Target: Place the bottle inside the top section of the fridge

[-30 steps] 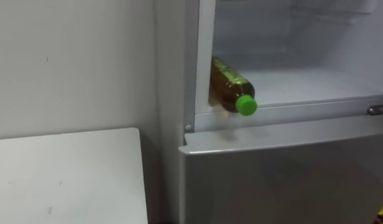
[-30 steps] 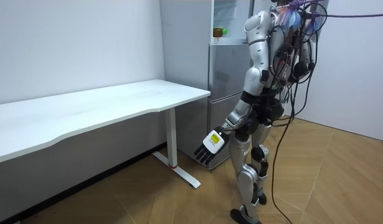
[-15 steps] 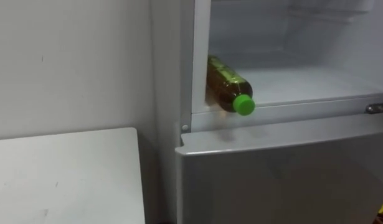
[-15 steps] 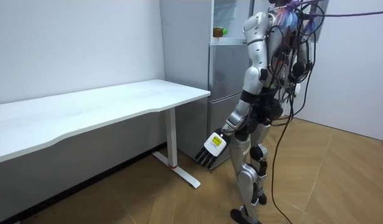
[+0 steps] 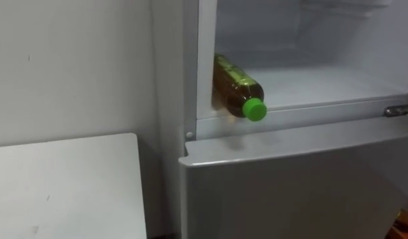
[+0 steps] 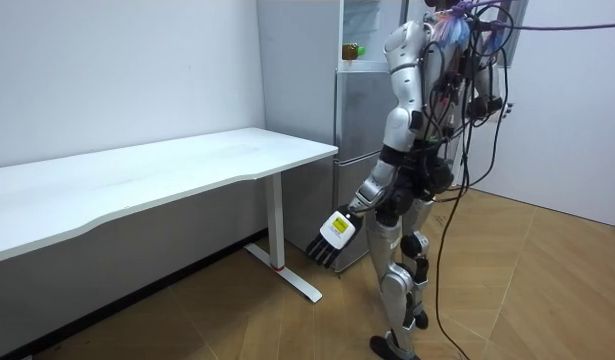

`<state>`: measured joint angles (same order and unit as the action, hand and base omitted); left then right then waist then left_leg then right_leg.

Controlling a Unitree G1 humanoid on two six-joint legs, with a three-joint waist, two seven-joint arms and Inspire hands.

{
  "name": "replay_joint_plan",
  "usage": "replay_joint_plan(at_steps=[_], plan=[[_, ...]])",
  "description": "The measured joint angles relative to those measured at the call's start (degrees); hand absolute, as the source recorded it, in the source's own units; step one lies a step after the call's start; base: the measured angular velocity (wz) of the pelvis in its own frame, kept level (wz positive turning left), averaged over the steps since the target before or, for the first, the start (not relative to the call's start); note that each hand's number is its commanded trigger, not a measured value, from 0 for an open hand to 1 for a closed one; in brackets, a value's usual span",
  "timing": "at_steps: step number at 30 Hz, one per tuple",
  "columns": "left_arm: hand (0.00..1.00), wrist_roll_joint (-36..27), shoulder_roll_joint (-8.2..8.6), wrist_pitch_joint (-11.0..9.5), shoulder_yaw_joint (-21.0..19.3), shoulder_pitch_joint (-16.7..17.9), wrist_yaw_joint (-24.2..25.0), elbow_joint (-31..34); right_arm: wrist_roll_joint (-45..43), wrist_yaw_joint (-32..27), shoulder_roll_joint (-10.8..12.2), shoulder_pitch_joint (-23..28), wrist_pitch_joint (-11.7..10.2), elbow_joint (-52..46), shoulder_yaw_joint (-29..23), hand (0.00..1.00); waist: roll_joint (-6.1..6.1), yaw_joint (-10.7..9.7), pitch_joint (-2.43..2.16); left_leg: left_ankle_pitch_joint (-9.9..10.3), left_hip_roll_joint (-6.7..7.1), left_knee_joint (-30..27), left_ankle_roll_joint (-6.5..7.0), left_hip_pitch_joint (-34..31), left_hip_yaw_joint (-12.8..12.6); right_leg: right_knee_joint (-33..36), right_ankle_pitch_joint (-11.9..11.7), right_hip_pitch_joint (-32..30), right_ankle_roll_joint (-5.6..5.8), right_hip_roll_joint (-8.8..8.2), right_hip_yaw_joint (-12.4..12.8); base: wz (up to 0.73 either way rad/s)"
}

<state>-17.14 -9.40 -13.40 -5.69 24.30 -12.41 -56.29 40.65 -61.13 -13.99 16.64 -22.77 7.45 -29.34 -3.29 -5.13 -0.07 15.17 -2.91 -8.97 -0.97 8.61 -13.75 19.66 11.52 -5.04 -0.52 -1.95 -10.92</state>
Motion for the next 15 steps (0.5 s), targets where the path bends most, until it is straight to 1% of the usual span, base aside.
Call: replay_joint_plan(at_steps=[1,4,7,8,11,12,15], plan=[[0.0,0.46,-0.07,0.0,-0.01,-0.01,0.67,-0.23,-0.07,-0.34,-0.09,-0.25,-0.06,-2.17,-1.06,0.0,-0.03,0.1,0.09,0.0,0.0,-0.02,0.0,0.02,-0.01,-0.04,0.0,0.02,0.0,0.01,0.01,0.0],[0.0,1.69,-0.06,0.04,-0.68,0.12,1.92,-0.55,-0.84,-0.33,-0.66,-0.31,-0.56,-8.7,-2.39,0.0,0.01,0.17,0.16,0.0,0.02,-0.01,0.0,0.03,-0.02,-0.06,-0.01,-0.01,0.0,0.03,0.05,0.0],[0.0,1.71,-0.06,0.04,-0.99,0.08,2.02,-0.34,-0.83,0.45,-2.25,-0.91,-0.96,-10.91,-3.03,0.0,0.05,0.25,0.16,0.0,0.04,0.03,0.0,0.11,0.05,-0.06,0.05,-0.1,0.06,0.02,0.04,0.0],[0.0,1.68,-0.06,0.04,-0.99,0.04,2.02,-0.33,-0.78,0.56,-2.32,-1.23,-0.97,-11.19,-3.29,0.0,0.07,0.24,0.15,0.0,0.04,0.06,0.0,0.12,0.08,-0.05,0.05,-0.13,0.06,0.02,0.03,0.0],[0.0,1.96,-0.07,0.04,-0.99,-0.22,2.63,-0.33,-0.91,0.56,-2.43,-2.01,-0.95,-14.69,-3.76,0.0,0.27,0.17,-0.04,0.0,0.04,0.32,0.0,-0.3,0.01,0.12,0.03,-0.95,0.03,0.03,0.04,-0.01],[0.0,2.64,-0.07,0.05,-0.99,-0.18,3.09,-0.38,-1.41,0.57,-2.49,-2.01,-0.96,-16.52,-3.78,0.0,0.55,0.1,-0.06,0.0,0.04,0.32,0.0,-0.37,-0.02,0.1,0.01,-0.98,0.01,0.05,0.04,0.0],[0.0,3.88,-0.07,0.05,-1.08,-0.28,3.56,-0.51,-3.56,-0.26,-2.52,-2.07,-0.9,-17.45,-4.02,0.0,0.89,0.04,-0.18,-0.03,0.05,0.28,0.0,-0.25,-0.12,0.1,0.01,-0.95,0.01,0.07,0.07,-0.01]])
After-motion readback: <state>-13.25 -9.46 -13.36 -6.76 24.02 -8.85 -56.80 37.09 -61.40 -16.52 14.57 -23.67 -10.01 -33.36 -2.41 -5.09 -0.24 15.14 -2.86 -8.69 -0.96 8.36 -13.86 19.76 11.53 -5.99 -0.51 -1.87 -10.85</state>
